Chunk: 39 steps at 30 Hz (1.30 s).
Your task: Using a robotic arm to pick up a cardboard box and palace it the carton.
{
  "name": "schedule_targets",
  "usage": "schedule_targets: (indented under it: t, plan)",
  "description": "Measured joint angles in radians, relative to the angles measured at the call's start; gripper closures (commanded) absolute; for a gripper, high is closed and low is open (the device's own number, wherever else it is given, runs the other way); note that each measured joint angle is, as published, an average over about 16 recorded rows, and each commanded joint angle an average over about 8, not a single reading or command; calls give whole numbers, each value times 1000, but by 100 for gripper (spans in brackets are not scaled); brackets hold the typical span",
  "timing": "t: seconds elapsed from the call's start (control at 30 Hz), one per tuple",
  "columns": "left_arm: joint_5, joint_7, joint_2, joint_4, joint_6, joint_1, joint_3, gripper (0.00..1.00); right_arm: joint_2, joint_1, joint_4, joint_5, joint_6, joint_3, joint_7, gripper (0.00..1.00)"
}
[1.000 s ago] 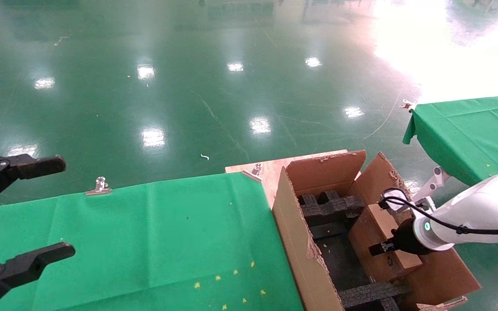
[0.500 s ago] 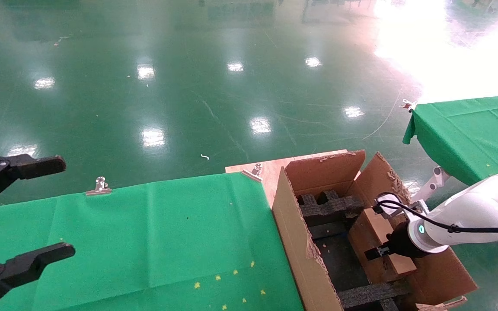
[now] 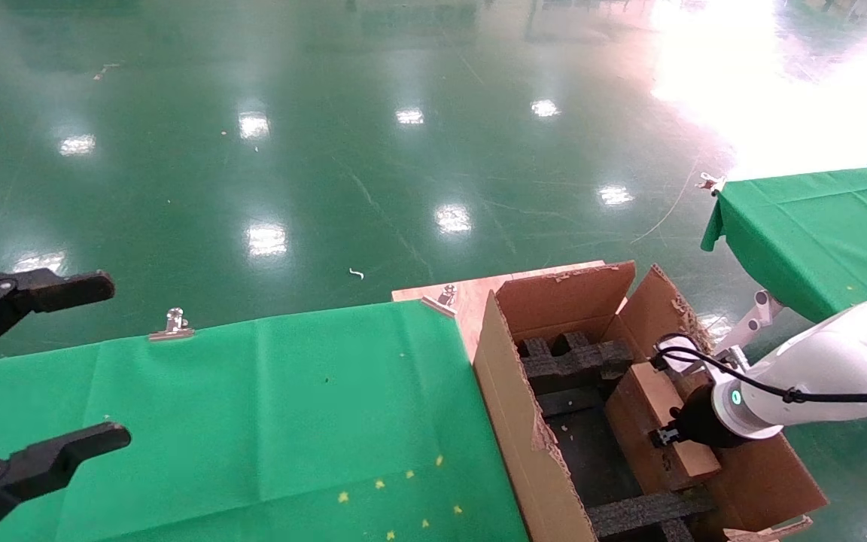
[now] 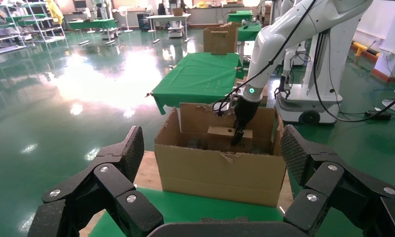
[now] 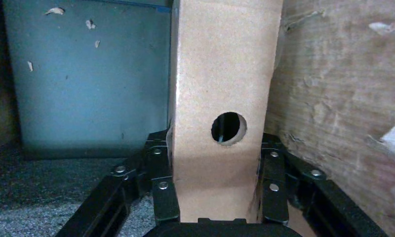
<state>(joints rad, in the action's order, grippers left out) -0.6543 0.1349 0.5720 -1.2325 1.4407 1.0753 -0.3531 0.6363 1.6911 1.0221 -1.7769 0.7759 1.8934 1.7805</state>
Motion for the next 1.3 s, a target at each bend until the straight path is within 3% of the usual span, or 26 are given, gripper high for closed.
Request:
schedule_targets:
  t: [0.37,0.73,1.03,1.3]
  plan:
    - [0,0,0,0,0,0,0,0,-22,56,39,-26,10,-12,7,0]
    - [0,0,0,0,0,0,0,0,-60,194,144,-64,-21,-69,-17,0]
    - [0,0,0,0,0,0,0,0,-98,307,277,-11,-97,-148,-103,0]
    - [0,0,0,0,0,0,0,0,-117,339,333,42,-138,-185,-153,0]
